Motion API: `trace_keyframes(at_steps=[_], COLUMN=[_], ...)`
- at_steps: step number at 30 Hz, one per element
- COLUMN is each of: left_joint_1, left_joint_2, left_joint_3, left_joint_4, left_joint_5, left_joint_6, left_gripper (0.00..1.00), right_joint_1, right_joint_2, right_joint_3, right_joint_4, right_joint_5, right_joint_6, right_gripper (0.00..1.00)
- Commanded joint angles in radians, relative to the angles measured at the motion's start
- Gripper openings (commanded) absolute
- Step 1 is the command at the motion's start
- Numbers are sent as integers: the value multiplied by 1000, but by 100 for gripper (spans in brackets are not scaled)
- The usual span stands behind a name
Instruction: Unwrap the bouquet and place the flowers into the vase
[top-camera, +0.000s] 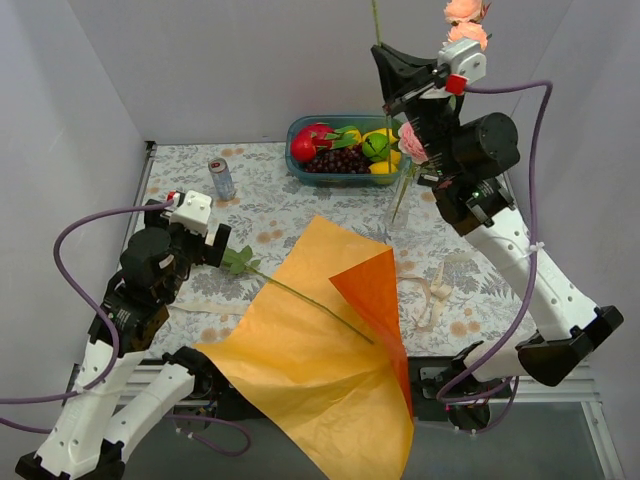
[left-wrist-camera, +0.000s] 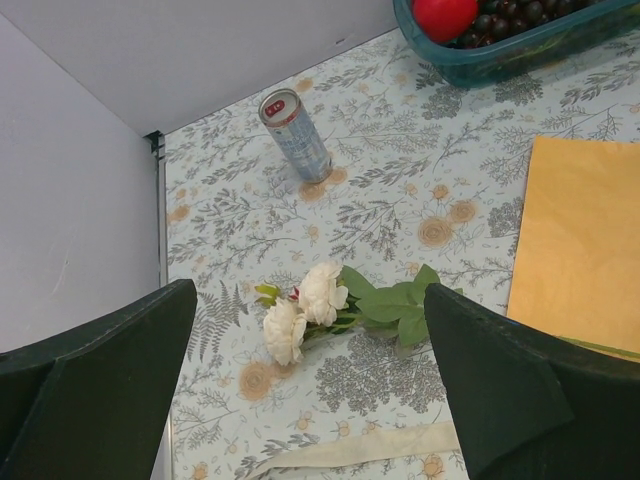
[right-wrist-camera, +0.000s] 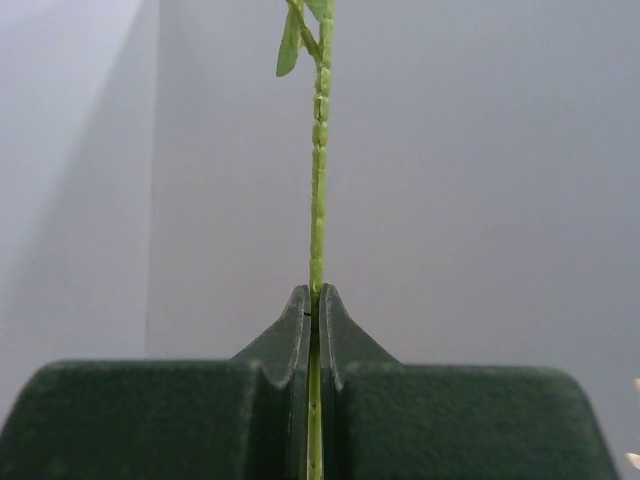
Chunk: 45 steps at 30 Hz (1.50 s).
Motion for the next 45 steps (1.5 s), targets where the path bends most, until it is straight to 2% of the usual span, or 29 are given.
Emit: trace_keyframes(at_steps=[1,12,15,23,28,30,33,36,41,45], left_joint_1=[6,7,7,7,7,7,7,7,7,7], left_joint_2=[2,19,24,42,40,39,37,34,28,24], left_joint_3=[-10,-7,1,3,-5,-7,-7,-11,-28,-42], left_joint_4=[19,25,23,25,25,25,23,23,26,31], left_joint_5=[6,10,14,20,17,14,10,9,4,3], left_joint_6=[6,6,15,8,6,8,12,17,19,19], left_gripper=[98,98,98,98,98,98,98,98,98,98], right_joint_1=[-24,-27,-27,-30,-85,-142,-222,-275,-346,-369], right_joint_2=[-79,-251,-321,-306,-314,-318,-328,-317,-277,-220], right_joint_3=[30,-158,-301,-402,-589,-645,-691,-777,-818,-815], right_joint_4=[60,-35,74,241,576,673,671,827,895,999], right_joint_5=[38,297,336,466,477,439,422,385,351,315], right_joint_6=[-46,-135,-178,-328,-439,-380,-214,-145,64,83], right_gripper=[1,1,1,1,1,1,1,1,1,1])
